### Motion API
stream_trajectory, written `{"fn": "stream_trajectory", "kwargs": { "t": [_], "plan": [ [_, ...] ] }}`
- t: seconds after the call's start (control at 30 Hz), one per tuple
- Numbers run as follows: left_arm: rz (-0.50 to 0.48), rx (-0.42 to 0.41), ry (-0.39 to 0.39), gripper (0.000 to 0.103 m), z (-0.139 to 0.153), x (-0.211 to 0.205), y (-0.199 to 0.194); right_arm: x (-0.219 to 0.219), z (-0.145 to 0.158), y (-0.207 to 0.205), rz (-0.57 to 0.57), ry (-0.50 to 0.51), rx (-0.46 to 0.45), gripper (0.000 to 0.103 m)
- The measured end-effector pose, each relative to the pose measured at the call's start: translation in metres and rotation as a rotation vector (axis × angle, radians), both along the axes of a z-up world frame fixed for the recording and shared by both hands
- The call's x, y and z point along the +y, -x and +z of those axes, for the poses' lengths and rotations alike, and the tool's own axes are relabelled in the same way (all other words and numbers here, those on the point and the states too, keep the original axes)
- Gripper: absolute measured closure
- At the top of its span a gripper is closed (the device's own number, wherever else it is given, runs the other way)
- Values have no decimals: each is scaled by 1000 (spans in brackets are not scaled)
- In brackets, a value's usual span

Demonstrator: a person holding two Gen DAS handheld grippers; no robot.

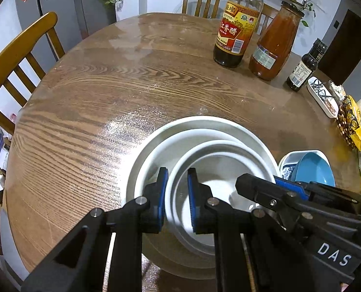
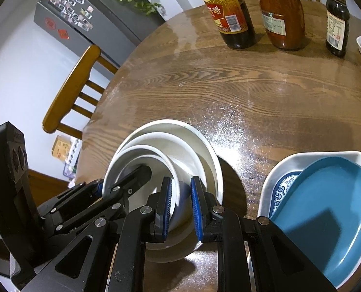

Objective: Organize plates and bowls
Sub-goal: 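Lower the ramekin into the innermost white bowl with the left gripper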

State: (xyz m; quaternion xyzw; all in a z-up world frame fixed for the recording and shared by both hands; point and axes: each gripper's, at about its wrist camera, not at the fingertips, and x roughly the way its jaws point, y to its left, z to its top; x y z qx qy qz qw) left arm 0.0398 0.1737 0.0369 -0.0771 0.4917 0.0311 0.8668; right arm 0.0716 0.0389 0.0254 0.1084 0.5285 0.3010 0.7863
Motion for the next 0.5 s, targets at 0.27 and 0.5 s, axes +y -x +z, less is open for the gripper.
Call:
{"fn": "stream_trajectory", "kwargs": {
  "t": [0.27,0.5],
  "plan": [
    [-10,-10,-11,90,0,1,0,2,0,1,10,12,-18,83],
    [-16,-16,-20,90,0,1,0,2,0,2,10,16,-30,83]
  ]
}}
